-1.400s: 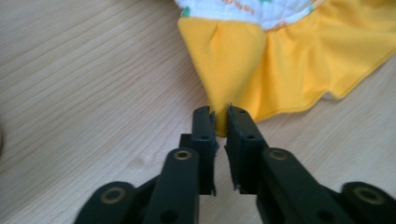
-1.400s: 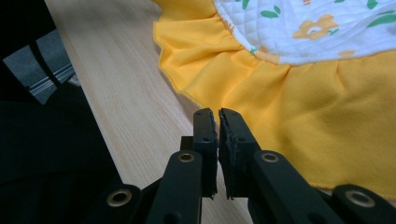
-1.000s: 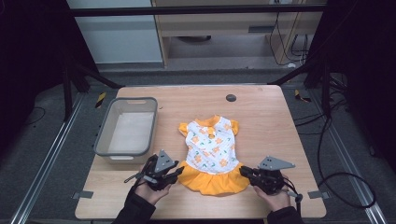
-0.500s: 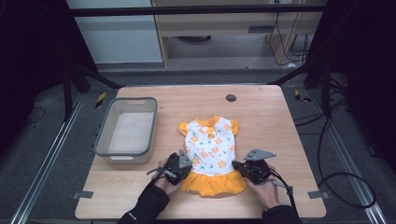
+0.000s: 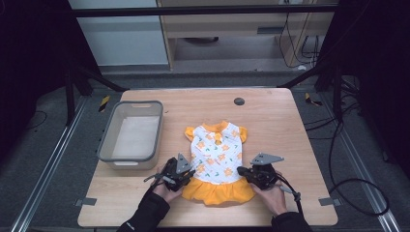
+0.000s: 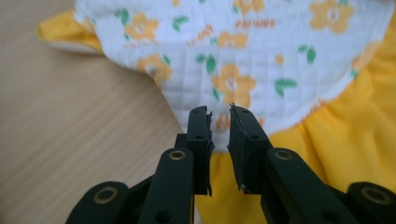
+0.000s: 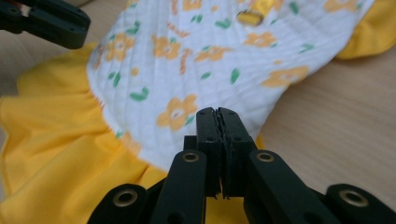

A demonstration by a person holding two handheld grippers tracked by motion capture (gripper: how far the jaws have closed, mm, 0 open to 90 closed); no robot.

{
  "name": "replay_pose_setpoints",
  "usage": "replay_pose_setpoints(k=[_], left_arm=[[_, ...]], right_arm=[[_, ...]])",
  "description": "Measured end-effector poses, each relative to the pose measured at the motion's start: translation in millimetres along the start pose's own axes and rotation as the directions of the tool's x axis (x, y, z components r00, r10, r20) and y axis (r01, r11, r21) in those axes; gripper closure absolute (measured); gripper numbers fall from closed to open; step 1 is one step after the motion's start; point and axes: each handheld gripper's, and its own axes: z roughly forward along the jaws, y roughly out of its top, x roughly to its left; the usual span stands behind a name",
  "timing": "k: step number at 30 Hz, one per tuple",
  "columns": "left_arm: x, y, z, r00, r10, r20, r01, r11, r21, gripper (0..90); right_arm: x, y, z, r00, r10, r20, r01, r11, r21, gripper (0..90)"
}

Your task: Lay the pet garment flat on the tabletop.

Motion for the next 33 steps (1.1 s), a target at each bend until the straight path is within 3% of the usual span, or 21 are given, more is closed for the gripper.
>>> replay_pose_setpoints(k=[3, 5, 9, 13, 16, 23, 28, 33], left_arm=[[4.4, 14.1, 4.6, 1.0, -0.006, -0.003, 0.006, 0.9993, -0.037, 75.8], [5.5, 19.7, 13.4, 1.0, 0.003, -0.005, -0.003, 0.9995, -0.031, 74.5], [10.0, 18.5, 39.1, 0.9999, -0.001, -0.013, 0.001, 0.9998, 0.018, 74.4], [12.7, 8.5, 50.4, 0.9999, -0.001, -0.012, 0.002, 0.998, 0.063, 76.4], [14.3, 5.6, 48.3, 1.0, -0.005, -0.009, 0.005, 0.9983, 0.058, 76.9], [15.4, 4.6, 43.3, 0.9998, -0.001, -0.02, 0.002, 0.9982, 0.06, 76.0], [18.7, 7.8, 22.2, 0.9991, -0.029, -0.029, 0.029, 0.9992, -0.027, 70.0], [22.7, 2.7, 0.5, 0.9982, -0.041, -0.044, 0.039, 0.9976, -0.058, 61.7]], right_arm=[[-8.6, 10.7, 7.1, 0.9995, -0.007, 0.029, 0.008, 0.999, -0.034, 89.1], [-12.4, 16.3, 14.1, 0.9991, -0.006, 0.043, 0.007, 0.999, -0.043, 89.4], [-18.9, 22.3, 32.6, 0.9964, -0.01, 0.084, 0.012, 0.999, -0.031, 89.6], [-20.7, 17.0, 44.6, 0.994, -0.013, 0.109, 0.011, 1.0, 0.018, 89.6], [-18.9, 15.0, 50.0, 0.9936, -0.029, 0.109, 0.025, 0.999, 0.034, 89.4], [-18.1, 13.6, 52.7, 0.9936, -0.01, 0.113, 0.006, 1.0, 0.03, 87.7], [-20.0, 18.0, 42.8, 0.9945, 0.021, 0.102, -0.018, 1.0, -0.024, 86.8], [-25.9, 22.4, 25.8, 0.9919, 0.043, 0.119, -0.035, 0.997, -0.068, 79.8]])
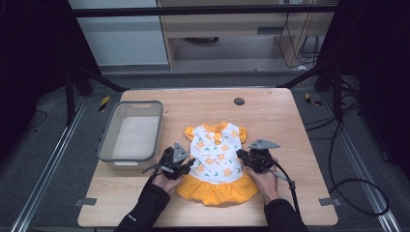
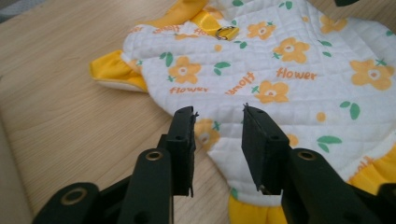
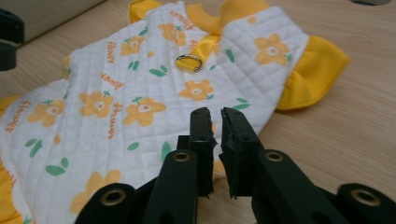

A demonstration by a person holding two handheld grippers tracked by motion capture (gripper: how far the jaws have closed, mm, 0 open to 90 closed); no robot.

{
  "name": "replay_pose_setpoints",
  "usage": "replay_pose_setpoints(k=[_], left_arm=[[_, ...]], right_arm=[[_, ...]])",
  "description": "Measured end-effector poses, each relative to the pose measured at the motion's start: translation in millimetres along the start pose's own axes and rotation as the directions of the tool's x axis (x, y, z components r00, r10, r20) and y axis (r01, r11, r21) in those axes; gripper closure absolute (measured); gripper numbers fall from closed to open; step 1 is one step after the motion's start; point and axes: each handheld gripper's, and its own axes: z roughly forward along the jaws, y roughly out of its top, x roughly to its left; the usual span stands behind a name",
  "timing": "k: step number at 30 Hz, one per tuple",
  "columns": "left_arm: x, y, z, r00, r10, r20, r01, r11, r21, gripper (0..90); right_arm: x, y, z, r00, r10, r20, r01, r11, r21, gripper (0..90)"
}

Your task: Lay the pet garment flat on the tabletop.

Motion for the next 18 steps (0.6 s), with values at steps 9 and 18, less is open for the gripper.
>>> replay_pose_setpoints(k=[9, 18], left_arm=[[6.2, -18.4, -33.4, 0.9964, -0.071, 0.048, 0.073, 0.996, -0.051, 53.6], [11.5, -47.2, -59.3, 0.9884, -0.121, 0.092, 0.127, 0.9899, -0.064, 47.6]], right_arm=[[-13.4, 0.1, -23.6, 0.9989, 0.014, 0.046, -0.014, 1.0, -0.005, 57.5], [-17.5, -13.3, -47.5, 0.9973, 0.007, 0.073, -0.007, 1.0, 0.001, 33.2]])
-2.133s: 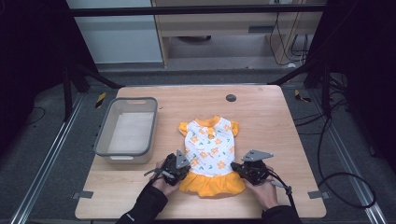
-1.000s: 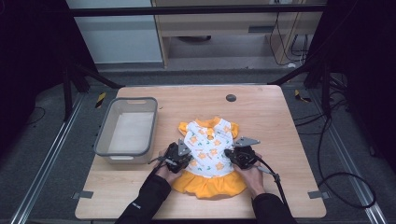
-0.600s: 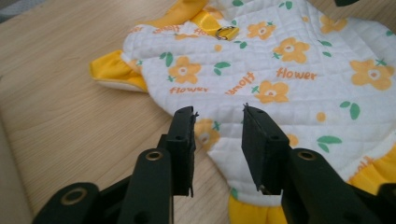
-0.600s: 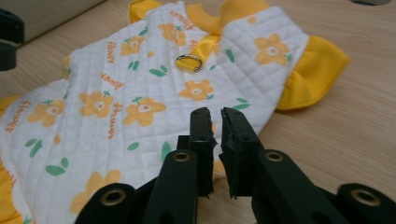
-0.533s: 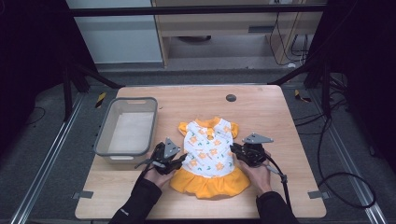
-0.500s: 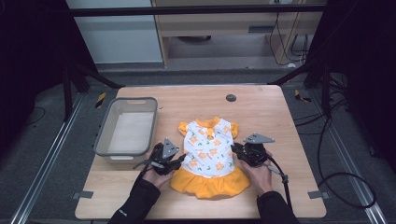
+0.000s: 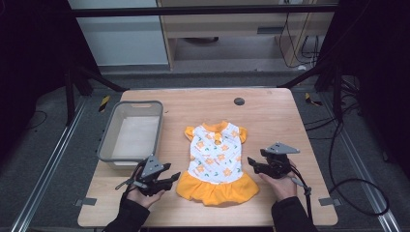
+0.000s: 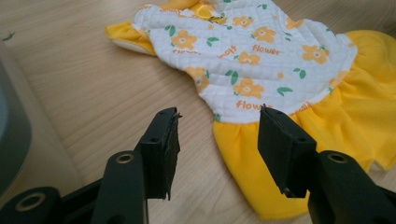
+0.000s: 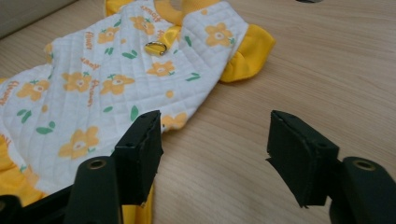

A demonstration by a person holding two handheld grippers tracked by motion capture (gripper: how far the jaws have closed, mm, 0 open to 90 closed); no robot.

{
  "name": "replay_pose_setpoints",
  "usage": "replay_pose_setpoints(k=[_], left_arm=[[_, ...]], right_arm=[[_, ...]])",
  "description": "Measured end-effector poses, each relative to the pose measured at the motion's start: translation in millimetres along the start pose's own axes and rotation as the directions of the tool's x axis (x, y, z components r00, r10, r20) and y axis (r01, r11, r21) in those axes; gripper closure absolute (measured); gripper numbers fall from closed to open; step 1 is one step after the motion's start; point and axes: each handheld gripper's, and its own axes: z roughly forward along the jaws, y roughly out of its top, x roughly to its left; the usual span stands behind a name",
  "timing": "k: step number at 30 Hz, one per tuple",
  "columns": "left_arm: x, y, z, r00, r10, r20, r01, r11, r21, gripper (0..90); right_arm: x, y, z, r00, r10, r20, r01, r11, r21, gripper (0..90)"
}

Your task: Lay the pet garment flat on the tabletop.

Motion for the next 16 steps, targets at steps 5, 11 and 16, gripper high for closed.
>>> replay_pose_setpoints(k=[5, 11, 16], left_arm=[[7.8, -14.5, -16.9, 0.9994, -0.033, -0.007, 0.033, 0.9994, -0.002, 45.8], [21.9, -33.5, -31.4, 0.9942, -0.099, -0.042, 0.098, 0.9951, -0.009, 42.0], [30.7, -42.5, -37.2, 0.9897, -0.118, -0.081, 0.117, 0.993, -0.016, 40.2]], right_arm=[[-5.0, -9.7, -14.6, 0.9999, 0.004, 0.017, -0.004, 1.0, -0.002, 24.3], [-16.2, -23.0, -26.4, 0.9985, 0.04, 0.037, -0.04, 0.999, 0.001, 18.1], [-24.3, -28.9, -32.2, 0.9953, 0.073, 0.064, -0.073, 0.997, -0.009, 15.6]])
